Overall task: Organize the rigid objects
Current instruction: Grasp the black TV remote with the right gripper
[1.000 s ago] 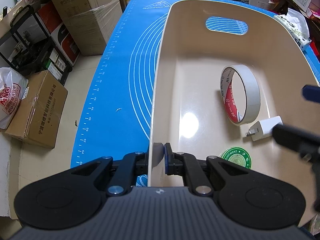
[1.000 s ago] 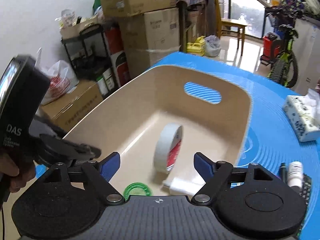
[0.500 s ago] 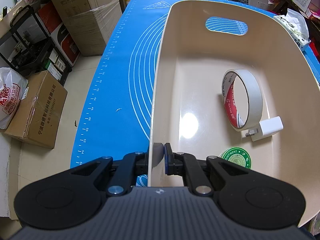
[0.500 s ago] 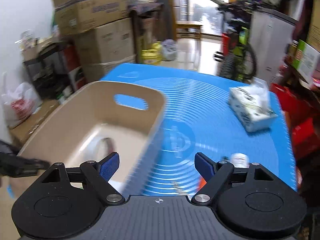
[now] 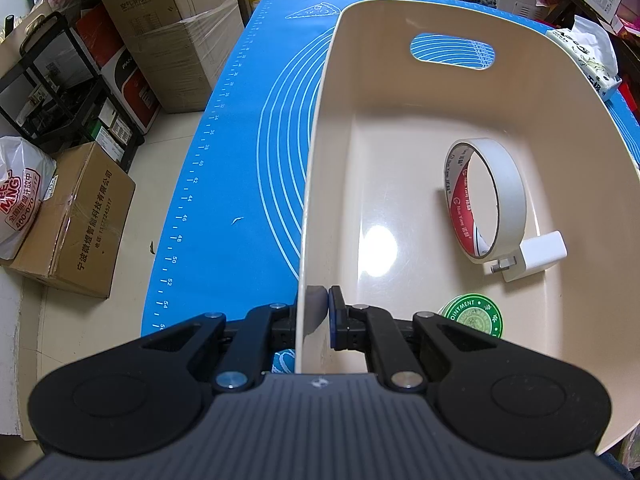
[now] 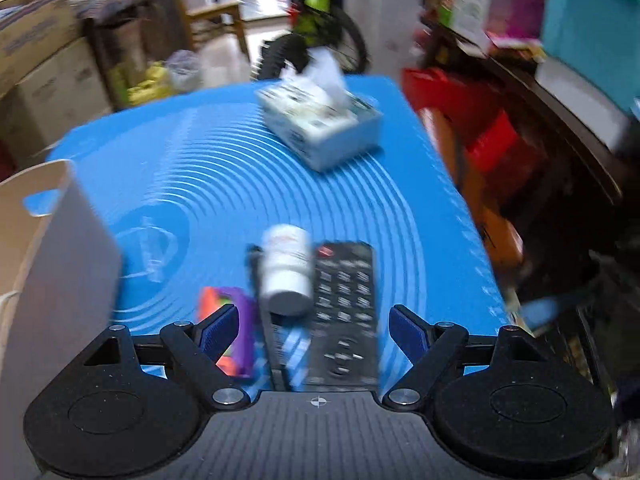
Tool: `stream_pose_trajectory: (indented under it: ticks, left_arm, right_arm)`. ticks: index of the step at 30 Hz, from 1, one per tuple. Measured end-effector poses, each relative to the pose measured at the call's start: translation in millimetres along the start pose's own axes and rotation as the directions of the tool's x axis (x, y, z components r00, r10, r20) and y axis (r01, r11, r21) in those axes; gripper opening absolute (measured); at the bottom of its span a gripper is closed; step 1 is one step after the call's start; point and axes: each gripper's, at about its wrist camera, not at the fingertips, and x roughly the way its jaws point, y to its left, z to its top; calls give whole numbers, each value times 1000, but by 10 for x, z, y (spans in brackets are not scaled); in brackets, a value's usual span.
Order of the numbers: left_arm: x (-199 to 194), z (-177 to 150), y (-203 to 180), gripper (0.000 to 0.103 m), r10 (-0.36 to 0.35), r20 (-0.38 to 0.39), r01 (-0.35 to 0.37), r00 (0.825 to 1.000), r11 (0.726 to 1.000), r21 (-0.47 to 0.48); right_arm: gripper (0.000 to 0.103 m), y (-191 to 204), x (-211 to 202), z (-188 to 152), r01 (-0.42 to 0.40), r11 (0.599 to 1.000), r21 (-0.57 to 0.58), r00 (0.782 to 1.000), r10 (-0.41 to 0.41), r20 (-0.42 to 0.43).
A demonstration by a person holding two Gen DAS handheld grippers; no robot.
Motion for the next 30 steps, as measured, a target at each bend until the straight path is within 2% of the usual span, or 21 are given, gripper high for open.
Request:
stream_pose_trajectory:
  ticks: [8, 22, 25, 27, 30]
  left_arm:
    - [2, -1, -2, 11, -1, -1, 1, 1000, 1000, 1]
    - [4, 3, -9, 11, -1, 0, 1, 1000, 1000, 5]
    - [4, 2, -9, 11, -1, 1, 1, 1000, 1000, 5]
    - [6, 5, -8, 11, -1, 2, 1, 1000, 1000, 3]
    - [10, 2, -8, 11, 0, 2, 0, 1000, 1000, 4]
  right_arm:
    - [83, -169, 290, -93, 78, 996, 42, 995, -75, -65]
    - [80, -110, 470, -147, 83, 997, -8, 993, -83, -78]
    - [74, -112, 458, -146, 64, 998, -5, 995, -65, -76]
    - [64, -86, 445, -149, 56, 998, -12, 996, -56, -69]
    - [55, -49, 415, -158, 36, 999, -23, 997, -37, -61]
